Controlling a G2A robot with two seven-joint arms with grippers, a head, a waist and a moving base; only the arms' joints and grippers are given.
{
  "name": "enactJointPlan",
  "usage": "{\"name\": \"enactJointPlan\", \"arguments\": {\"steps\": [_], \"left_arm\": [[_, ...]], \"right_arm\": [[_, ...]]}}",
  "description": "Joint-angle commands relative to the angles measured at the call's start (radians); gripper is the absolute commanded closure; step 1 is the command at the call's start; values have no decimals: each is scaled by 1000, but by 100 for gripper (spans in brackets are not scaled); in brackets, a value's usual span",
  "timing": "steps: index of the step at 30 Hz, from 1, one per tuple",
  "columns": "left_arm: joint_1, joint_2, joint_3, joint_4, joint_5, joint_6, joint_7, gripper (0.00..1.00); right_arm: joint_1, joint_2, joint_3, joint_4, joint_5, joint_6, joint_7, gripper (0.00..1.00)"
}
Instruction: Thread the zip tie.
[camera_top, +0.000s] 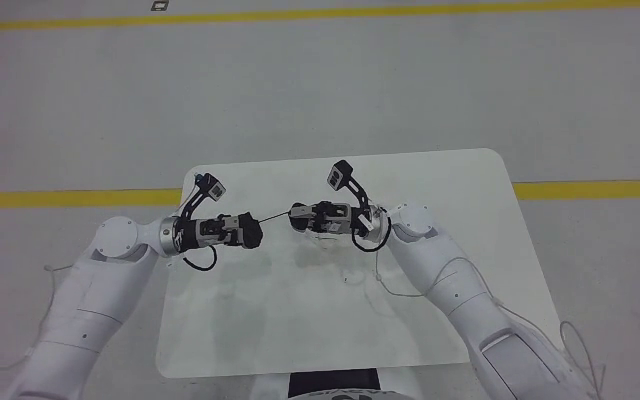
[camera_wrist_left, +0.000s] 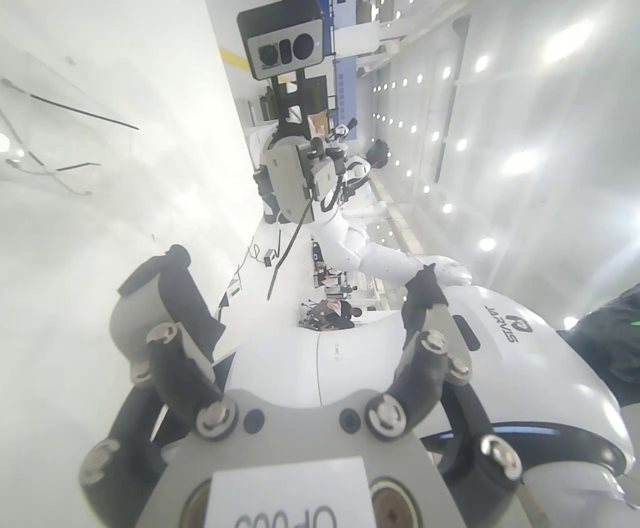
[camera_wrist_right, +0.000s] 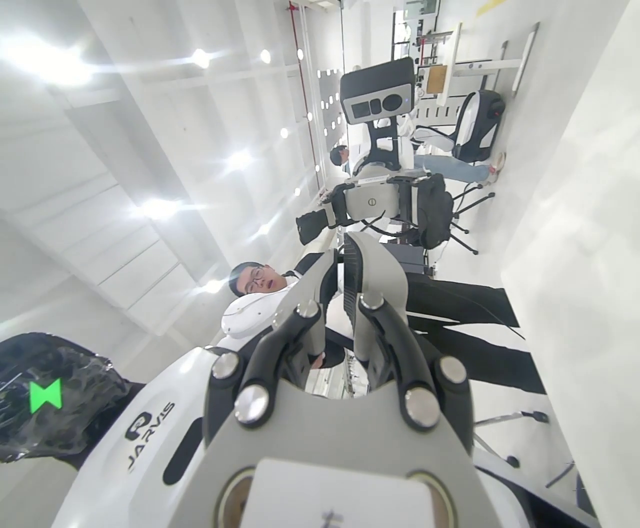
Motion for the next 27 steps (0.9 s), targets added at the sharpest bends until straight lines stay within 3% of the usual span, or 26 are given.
{"name": "enactJointPlan", "arguments": {"steps": [1,8,10,16,22,27], "left_arm": [[-4,-16,2,-2,-8,0,3,0],[-5,-21,1,0,-8,0,7,0],[1,-23,5,-13,-12,0,33,0],[10,-26,0,-15,-60,0,18,0],[5,-32,3,-11,-71,0,12,0],[1,-38,8,-9,-77,0,12,18]], "right_arm": [[0,-3,-2,11,15,-9,-2,100],[6,-7,-11,28,18,-26,-10,100],[6,-7,-11,28,18,-26,-10,100],[-24,-3,-17,-35,-1,1,-40,100],[-26,-6,-31,-48,3,11,-43,100],[-21,-11,-43,-45,9,2,-52,100]]}}
